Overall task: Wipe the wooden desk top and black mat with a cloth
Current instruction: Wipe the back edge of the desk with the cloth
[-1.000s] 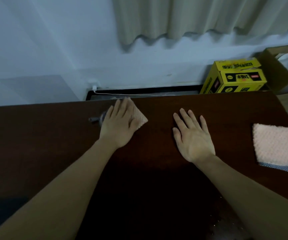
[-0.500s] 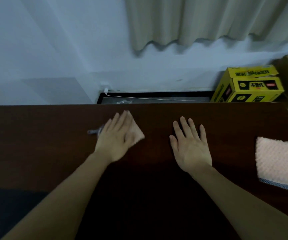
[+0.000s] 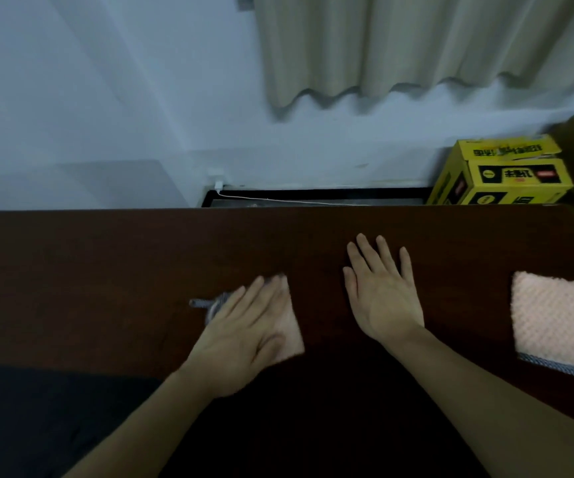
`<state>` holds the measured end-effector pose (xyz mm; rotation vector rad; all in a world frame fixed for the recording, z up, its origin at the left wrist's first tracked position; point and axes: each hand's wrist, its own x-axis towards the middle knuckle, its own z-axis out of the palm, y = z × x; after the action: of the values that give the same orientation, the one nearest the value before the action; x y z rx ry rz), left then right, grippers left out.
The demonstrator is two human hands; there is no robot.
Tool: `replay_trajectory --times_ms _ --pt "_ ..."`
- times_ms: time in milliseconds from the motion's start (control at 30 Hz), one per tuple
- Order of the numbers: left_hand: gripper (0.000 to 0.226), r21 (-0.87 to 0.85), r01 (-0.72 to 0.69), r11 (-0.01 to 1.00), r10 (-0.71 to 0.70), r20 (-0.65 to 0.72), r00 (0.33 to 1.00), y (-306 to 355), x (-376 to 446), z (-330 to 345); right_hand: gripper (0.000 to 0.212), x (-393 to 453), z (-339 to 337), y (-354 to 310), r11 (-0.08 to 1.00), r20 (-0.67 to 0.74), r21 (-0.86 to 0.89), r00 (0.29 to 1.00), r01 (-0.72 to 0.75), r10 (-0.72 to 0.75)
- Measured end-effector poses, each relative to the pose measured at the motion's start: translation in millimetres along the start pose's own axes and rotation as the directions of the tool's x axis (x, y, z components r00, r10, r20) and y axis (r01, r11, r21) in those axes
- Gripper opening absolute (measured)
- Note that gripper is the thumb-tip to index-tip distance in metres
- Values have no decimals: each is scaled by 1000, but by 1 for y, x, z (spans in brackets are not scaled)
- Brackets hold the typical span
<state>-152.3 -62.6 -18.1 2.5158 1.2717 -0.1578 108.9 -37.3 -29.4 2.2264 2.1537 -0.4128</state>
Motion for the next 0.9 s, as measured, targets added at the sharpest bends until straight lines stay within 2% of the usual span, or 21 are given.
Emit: replay_trajectory --times_ms 67,133,233,333,467,567,733,833,900 --pt "64 52 -80 995 79 35 996 -9 -18 0 60 -1 -1 0 1000 -1 5 1000 9 -9" --pt "65 61 -73 995 72 19 997 -27 -12 -2 60 -1 0 0 1000 -6 7 1000 11 -11" --pt "68 90 132 987 -124 -93 988 -65 29 -9 59 -1 3 0 1000 -22 -3 1000 10 -10" --pt "67 55 377 925 -361 -194 912 -96 83 -20 58 0 5 1 1000 -51 4 999 3 -3" --pt "63 -8 465 885 -457 -197 867 -104 119 -28 57 -1 6 1 1000 -76 20 997 4 -3" --pt "65 28 379 925 -369 -176 913 -92 97 -22 57 -3 6 0 1000 -69 20 998 4 -2" --pt "64 77 122 990 -115 -90 989 -50 7 -4 57 -3 -1 -8 997 -23 -64 999 -51 49" --pt "62 24 -33 999 33 23 999 -33 -42 -5 57 -3 -10 -21 986 17 -133 994 -105 108" --pt "63 29 -105 994 103 75 992 -39 -54 -7 56 -2 -15 -37 984 25 -117 990 -133 137"
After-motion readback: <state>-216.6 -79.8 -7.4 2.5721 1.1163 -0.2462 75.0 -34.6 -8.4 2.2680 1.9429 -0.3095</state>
